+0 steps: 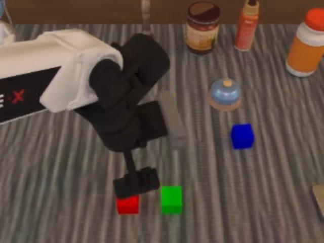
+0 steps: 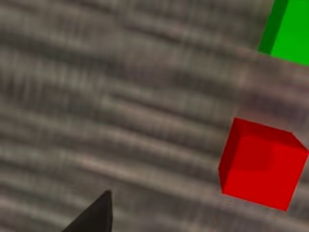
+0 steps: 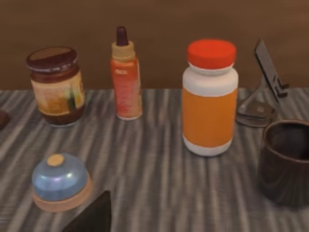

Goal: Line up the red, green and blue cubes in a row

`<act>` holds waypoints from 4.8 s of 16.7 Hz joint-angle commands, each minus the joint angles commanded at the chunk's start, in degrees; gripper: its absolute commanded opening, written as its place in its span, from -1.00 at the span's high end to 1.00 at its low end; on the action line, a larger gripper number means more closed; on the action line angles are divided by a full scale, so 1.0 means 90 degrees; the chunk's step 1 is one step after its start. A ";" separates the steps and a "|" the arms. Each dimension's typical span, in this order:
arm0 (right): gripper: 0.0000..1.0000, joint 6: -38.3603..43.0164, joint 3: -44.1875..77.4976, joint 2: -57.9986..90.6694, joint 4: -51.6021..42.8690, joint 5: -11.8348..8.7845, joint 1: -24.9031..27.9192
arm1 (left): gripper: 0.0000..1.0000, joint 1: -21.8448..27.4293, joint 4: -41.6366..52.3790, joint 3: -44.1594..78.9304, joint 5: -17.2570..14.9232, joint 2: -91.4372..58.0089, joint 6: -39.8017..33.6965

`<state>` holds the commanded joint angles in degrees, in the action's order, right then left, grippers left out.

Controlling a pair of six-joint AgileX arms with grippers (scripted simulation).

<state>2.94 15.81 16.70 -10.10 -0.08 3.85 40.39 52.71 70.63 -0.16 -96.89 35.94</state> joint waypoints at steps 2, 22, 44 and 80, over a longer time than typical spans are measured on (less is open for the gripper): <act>-1.00 0.0166 0.0933 0.1122 -0.0596 0.0008 0.0211 | -1.00 -0.0475 -0.0513 -0.0782 0.0028 0.1012 -0.0344; -1.00 0.1652 0.9311 1.1968 -0.6079 0.0029 0.2181 | -1.00 -0.4586 -0.5793 -0.7804 0.0022 1.0674 -0.3956; -0.70 0.1682 0.8367 1.2708 -0.4437 0.0034 0.2209 | -1.00 -0.4615 -0.5857 -0.7848 0.0017 1.0765 -0.3994; 1.00 0.1906 0.9042 1.1823 -0.5883 0.0058 0.2404 | -1.00 -0.4615 -0.5857 -0.7848 0.0017 1.0765 -0.3994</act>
<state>20.09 97.18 123.10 -63.04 0.44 25.48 -1.15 0.00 0.00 0.00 0.00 0.00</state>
